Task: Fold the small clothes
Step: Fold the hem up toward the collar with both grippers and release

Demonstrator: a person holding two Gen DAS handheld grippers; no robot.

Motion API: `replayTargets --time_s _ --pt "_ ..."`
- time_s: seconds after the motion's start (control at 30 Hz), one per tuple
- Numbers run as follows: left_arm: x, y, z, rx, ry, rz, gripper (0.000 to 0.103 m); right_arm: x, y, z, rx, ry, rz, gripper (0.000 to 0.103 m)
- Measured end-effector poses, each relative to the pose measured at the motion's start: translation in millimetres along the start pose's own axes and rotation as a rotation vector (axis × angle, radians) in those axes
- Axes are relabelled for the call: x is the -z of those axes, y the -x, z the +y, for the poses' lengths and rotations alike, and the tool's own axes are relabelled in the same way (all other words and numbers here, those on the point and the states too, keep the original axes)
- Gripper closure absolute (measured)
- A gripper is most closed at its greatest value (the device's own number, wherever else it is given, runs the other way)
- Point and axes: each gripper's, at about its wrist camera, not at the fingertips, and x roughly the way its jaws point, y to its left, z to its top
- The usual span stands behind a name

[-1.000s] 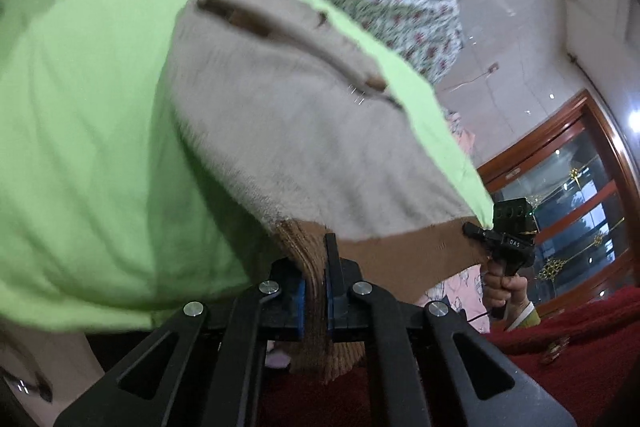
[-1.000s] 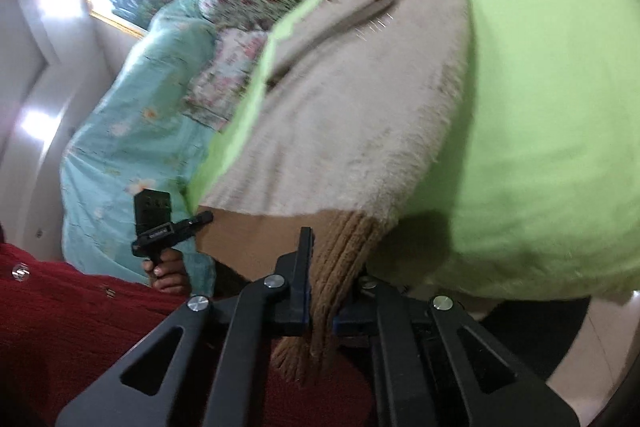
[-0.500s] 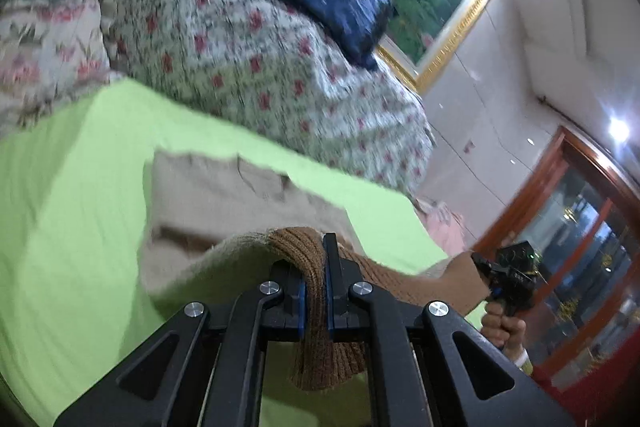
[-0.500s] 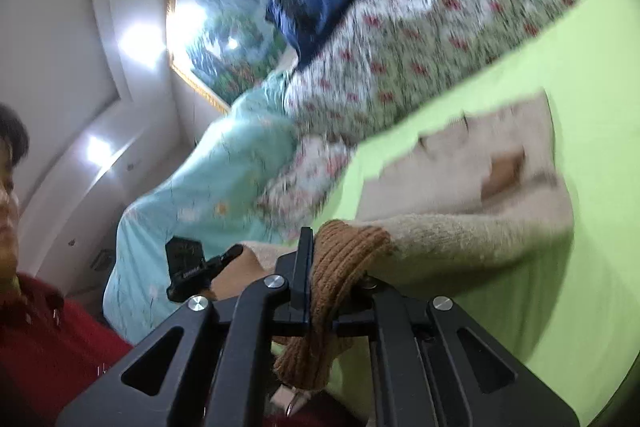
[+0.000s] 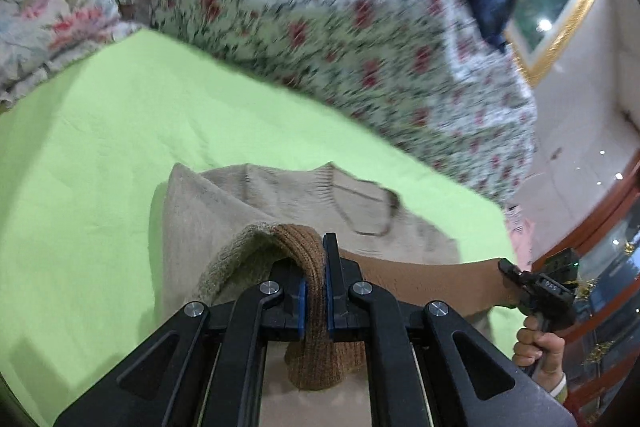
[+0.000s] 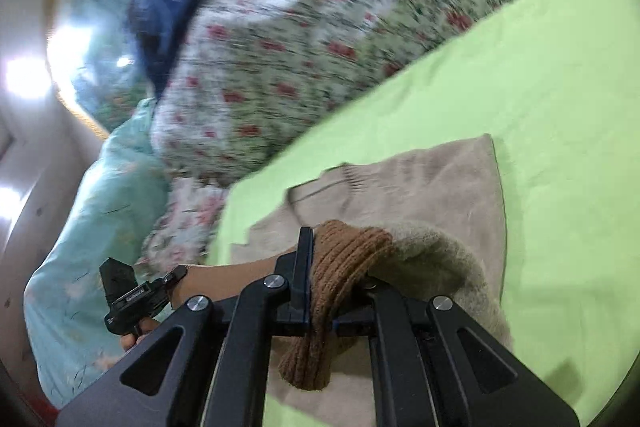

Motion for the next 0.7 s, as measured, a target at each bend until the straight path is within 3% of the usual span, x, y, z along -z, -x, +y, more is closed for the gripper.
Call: replayTargets --time_s 0.23,0.37,0.47,0.5,0.6,0.7 --pt "-8 -71 33 -0.067 0.031 0.099 0.096 -11 -53 -47 0.113 -0.091 0.058 0.093" --pt "3 -74 37 -0.061 0.032 0.126 0.092 -9 -56 -59 0.128 -0.132 0.075 0.091" --pt "21 -52 22 -0.042 -0.019 0.125 0.075 -4 -28 -40 0.153 -0.069 -0.008 0.059" --pt "31 -45 14 -0.033 -0.040 0.130 0.073 1 -14 -30 0.157 -0.031 -0.044 0.047" --pt "65 -33 -17 0.043 -0.113 0.178 0.066 18 5 -1 0.119 0.075 -0.067 0.047" --pt "91 -44 -46 0.099 -0.184 0.247 0.066 48 -20 37 -0.022 0.230 0.111 0.047"
